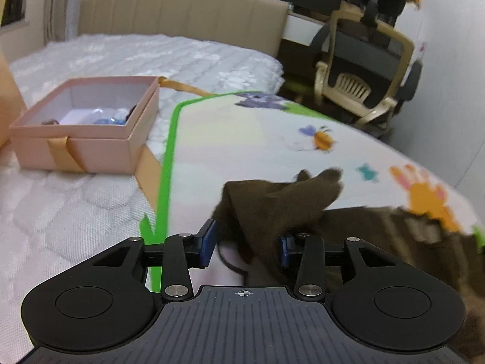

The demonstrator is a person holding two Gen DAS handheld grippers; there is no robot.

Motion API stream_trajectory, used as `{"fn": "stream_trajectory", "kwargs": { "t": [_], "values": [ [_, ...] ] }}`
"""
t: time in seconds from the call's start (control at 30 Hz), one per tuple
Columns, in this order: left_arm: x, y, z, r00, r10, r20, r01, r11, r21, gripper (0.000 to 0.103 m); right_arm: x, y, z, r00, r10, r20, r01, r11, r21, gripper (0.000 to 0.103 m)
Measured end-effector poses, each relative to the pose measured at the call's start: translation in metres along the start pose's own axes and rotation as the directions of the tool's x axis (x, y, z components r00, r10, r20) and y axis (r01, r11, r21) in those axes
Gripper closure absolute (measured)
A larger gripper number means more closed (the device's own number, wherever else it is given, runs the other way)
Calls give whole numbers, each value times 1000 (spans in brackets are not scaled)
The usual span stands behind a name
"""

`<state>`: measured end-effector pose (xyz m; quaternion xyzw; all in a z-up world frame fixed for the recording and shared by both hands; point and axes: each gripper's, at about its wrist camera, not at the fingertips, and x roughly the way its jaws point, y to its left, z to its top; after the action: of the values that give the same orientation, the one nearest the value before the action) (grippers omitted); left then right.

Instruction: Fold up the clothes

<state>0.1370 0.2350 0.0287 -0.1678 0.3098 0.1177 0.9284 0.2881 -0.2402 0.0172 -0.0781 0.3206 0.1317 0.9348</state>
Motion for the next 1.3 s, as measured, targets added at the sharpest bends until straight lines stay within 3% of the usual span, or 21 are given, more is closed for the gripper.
{"fn": "stream_trajectory", "kwargs": {
  "t": [0.07, 0.13, 0.23, 0.3, 0.33, 0.47, 0.53, 0.63, 0.7, 0.8, 0.87, 0.97, 1.1, 1.3],
  "values": [
    [-16, -14, 6, 996, -91, 22, 91, 996, 13, 58, -12, 6, 7, 988, 153, 8, -154, 986, 67, 54],
    [-20, -37, 12, 973, -229, 14, 228, 973, 30, 49, -13, 19, 11, 962, 272, 1, -271, 957, 105, 54],
    [1, -70, 17, 908, -415, -64, 415, 910, -14, 30, 2, 45, 15, 910, 413, -34, -402, 900, 171, 54],
    [31, -88, 17, 855, -496, -154, 489, 869, -81, 29, 17, 58, 13, 886, 459, -58, -439, 874, 208, 54],
    [46, -95, 15, 844, -502, -186, 491, 865, -109, 31, 25, 64, 12, 875, 479, -69, -454, 862, 225, 54],
    [92, -96, 7, 840, -481, -252, 442, 875, -198, 32, 45, 77, 3, 845, 517, -139, -467, 839, 280, 53],
    [103, -92, 4, 842, -468, -267, 419, 880, -222, 32, 45, 77, 3, 831, 539, -137, -487, 824, 289, 53],
    [116, -88, 2, 851, -442, -284, 391, 894, -220, 30, 61, 72, 14, 794, 601, -90, -539, 766, 350, 53],
    [130, -94, 6, 847, -456, -274, 401, 886, -234, 29, 74, 68, 25, 813, 582, -33, -532, 763, 367, 53],
    [152, -105, 16, 841, -485, -240, 422, 865, -270, 29, 88, 54, 37, 884, 462, 72, -451, 805, 386, 53],
    [161, -109, 25, 868, -462, -184, 407, 872, -270, 28, 94, 49, 37, 913, 398, 93, -401, 829, 389, 53],
    [166, -111, 34, 904, -408, -127, 374, 899, -230, 26, 103, 45, 31, 918, 394, 49, -378, 831, 408, 53],
    [161, -107, 31, 909, -383, -163, 347, 914, -209, 22, 78, 45, 31, 926, 375, 52, -370, 866, 336, 48],
    [100, -122, 14, 924, -340, -173, 346, 938, 4, 11, -19, 44, 3, 940, 333, 77, -341, 928, 149, 37]
  ]
}}
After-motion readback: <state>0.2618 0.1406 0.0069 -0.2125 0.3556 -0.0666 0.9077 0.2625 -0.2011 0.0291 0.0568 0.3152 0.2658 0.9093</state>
